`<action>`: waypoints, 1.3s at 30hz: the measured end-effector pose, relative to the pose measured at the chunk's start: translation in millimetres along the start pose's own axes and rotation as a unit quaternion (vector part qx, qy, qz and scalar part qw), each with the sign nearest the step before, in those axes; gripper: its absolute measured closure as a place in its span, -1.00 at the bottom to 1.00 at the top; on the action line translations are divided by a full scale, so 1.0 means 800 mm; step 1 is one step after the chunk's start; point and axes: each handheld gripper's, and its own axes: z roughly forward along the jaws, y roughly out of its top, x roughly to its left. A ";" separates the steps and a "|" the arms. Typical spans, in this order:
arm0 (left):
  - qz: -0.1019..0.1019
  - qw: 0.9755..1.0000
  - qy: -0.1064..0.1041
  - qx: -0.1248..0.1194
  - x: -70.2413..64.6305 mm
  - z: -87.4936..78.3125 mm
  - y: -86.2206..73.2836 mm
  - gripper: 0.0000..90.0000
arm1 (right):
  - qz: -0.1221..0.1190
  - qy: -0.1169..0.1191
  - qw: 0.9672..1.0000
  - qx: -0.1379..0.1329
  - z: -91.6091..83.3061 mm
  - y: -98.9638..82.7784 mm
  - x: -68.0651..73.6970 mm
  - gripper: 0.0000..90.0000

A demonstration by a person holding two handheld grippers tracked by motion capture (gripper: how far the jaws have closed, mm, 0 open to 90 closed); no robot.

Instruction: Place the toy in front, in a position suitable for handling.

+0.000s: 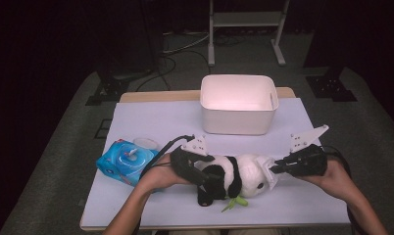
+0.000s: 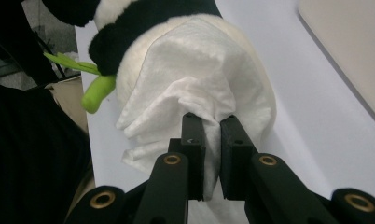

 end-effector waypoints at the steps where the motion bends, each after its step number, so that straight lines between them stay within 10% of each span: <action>1: 0.000 1.000 0.000 -0.001 0.000 0.000 0.000 -0.21 | -0.008 0.000 1.000 0.000 0.001 0.004 0.000 0.80; 16: 0.008 1.000 0.001 -0.002 -0.003 0.001 0.002 -0.22 | -0.072 0.033 0.997 0.023 0.051 0.084 0.017 0.80; 39: 0.001 1.000 -0.022 -0.021 -0.009 -0.014 0.008 -0.52 | -0.024 0.032 0.999 -0.004 0.023 0.032 0.004 0.82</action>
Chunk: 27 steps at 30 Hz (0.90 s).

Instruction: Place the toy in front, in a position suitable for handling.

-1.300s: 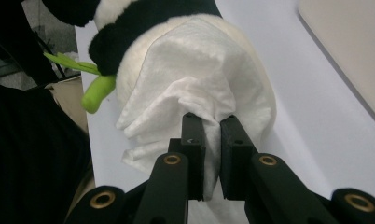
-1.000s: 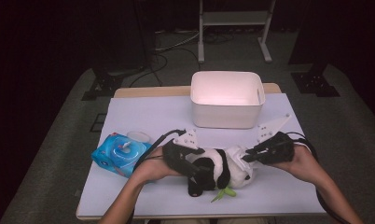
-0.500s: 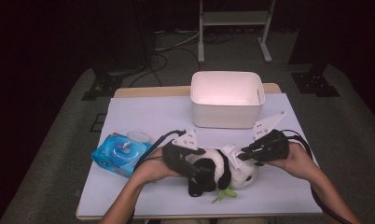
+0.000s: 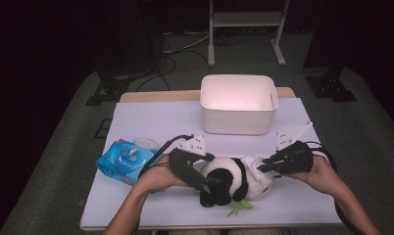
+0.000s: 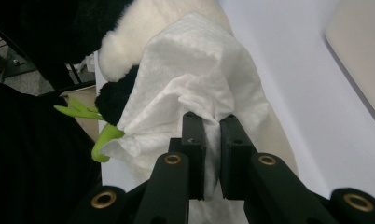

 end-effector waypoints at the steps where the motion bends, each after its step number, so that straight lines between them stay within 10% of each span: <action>1: -0.001 1.000 -0.001 0.002 0.000 0.000 0.000 -0.53 | 0.001 -0.002 1.000 0.000 0.000 -0.001 0.000 0.82; 27: 0.015 1.000 0.008 0.008 0.012 0.025 -0.001 -0.39 | -0.056 0.025 0.998 0.020 0.032 0.058 0.026 0.81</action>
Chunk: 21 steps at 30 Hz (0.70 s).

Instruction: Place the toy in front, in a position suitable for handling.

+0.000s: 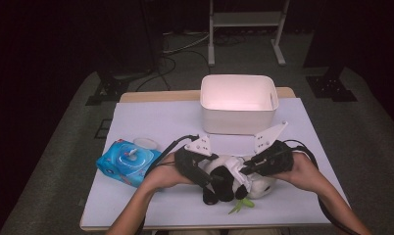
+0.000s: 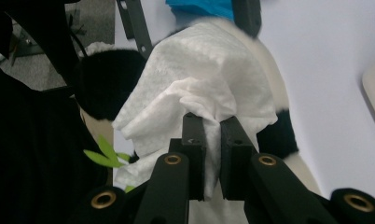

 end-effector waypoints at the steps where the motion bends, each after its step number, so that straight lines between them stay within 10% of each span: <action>1: 0.002 1.000 0.000 0.000 0.000 0.001 0.001 -0.39 | -0.006 0.001 1.000 0.001 0.000 0.005 0.000 0.81; 13: 0.012 1.000 0.002 0.000 -0.002 0.004 0.002 -0.39 | -0.026 0.027 0.999 0.007 0.028 0.057 -0.004 0.81; 21: 0.012 1.000 -0.003 -0.009 -0.004 0.002 -0.002 -0.39 | -0.009 0.013 1.000 0.004 0.015 0.041 -0.014 0.81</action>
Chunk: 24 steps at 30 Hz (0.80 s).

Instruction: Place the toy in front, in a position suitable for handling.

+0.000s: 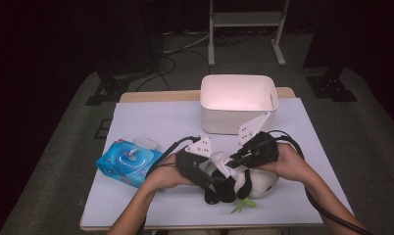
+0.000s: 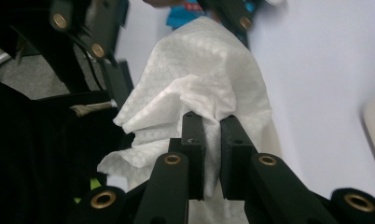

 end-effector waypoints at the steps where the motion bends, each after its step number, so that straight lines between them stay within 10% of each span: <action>1: 0.001 1.000 0.000 0.000 0.000 0.000 0.000 -0.39 | 0.005 -0.005 1.000 -0.001 -0.004 -0.006 -0.002 0.81; 24: -0.025 1.000 -0.003 0.010 0.010 -0.009 -0.001 -0.41 | 0.043 -0.010 0.999 0.005 -0.009 -0.059 0.007 0.83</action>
